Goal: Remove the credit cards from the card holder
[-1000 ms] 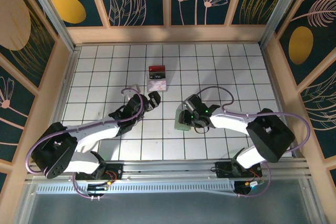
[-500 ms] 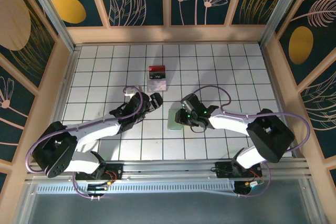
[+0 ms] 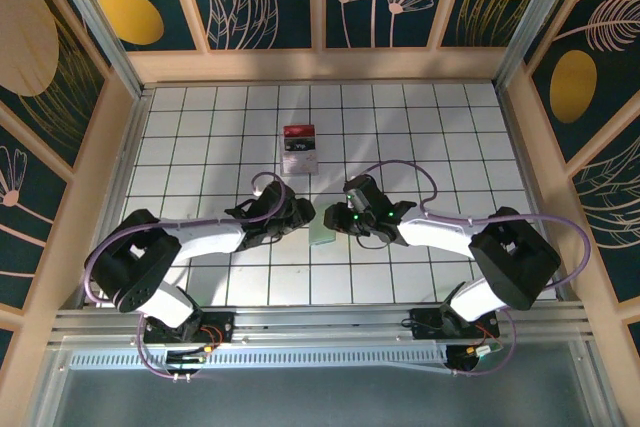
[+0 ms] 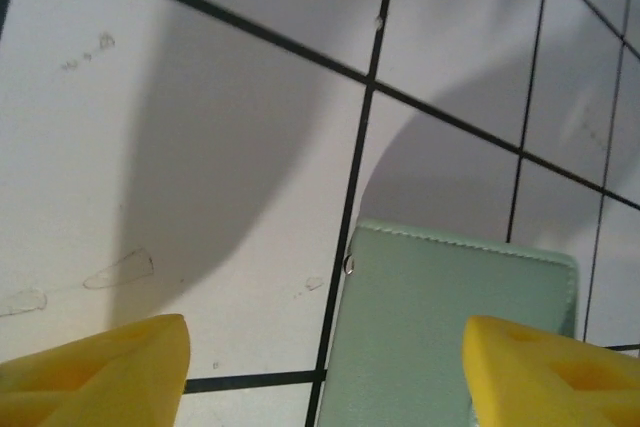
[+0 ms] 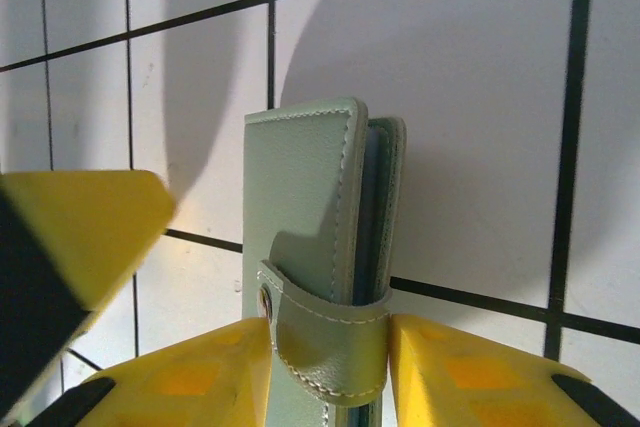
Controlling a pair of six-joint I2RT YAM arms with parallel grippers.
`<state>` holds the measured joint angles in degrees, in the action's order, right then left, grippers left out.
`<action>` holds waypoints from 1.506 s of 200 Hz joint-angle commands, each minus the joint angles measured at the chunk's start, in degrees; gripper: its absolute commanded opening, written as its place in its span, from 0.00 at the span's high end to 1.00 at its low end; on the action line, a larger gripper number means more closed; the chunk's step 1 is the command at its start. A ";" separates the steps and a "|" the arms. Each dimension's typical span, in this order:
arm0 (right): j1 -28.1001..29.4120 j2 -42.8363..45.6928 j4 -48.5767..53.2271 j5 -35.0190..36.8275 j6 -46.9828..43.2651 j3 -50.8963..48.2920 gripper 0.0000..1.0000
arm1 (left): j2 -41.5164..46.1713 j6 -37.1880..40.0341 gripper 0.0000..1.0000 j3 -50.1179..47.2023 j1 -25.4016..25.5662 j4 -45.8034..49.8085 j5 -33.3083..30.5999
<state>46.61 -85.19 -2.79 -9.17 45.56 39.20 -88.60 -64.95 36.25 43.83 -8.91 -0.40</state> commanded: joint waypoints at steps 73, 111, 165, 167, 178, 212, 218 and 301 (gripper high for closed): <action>-0.81 -0.94 -12.15 -9.31 2.04 -3.16 0.66 | -2.98 -1.72 0.72 1.11 0.11 -3.40 3.67; -1.26 -2.50 -13.16 -10.39 2.49 -2.47 0.66 | -2.72 -2.02 0.75 0.84 0.07 -3.84 3.74; -1.28 -4.50 -12.25 -10.22 2.76 -1.28 0.82 | -2.06 -2.31 0.75 0.75 0.11 -3.75 3.31; -1.26 -4.54 -12.24 -10.25 2.71 -1.24 0.83 | -2.03 -2.36 0.75 0.75 0.11 -3.75 3.24; -1.37 -4.31 -11.99 -10.09 2.60 -1.23 0.90 | -1.68 -2.50 0.72 0.63 0.11 -3.63 2.99; -1.98 -2.31 -11.39 -9.30 2.15 -2.13 1.00 | 2.01 -2.02 0.55 0.84 0.11 -0.62 -1.17; -2.09 -1.82 -11.45 -9.20 1.94 -2.29 1.00 | 3.12 -1.79 0.51 0.88 0.11 0.09 -2.38; -7.35 7.45 -10.30 -12.66 -6.04 -1.42 1.00 | 20.86 5.43 0.01 -3.25 -0.68 -2.35 -12.32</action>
<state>41.01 -81.23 -12.49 -18.63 43.79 36.64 -71.20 -63.26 35.22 43.53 -8.01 -10.28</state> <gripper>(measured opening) 0.049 0.976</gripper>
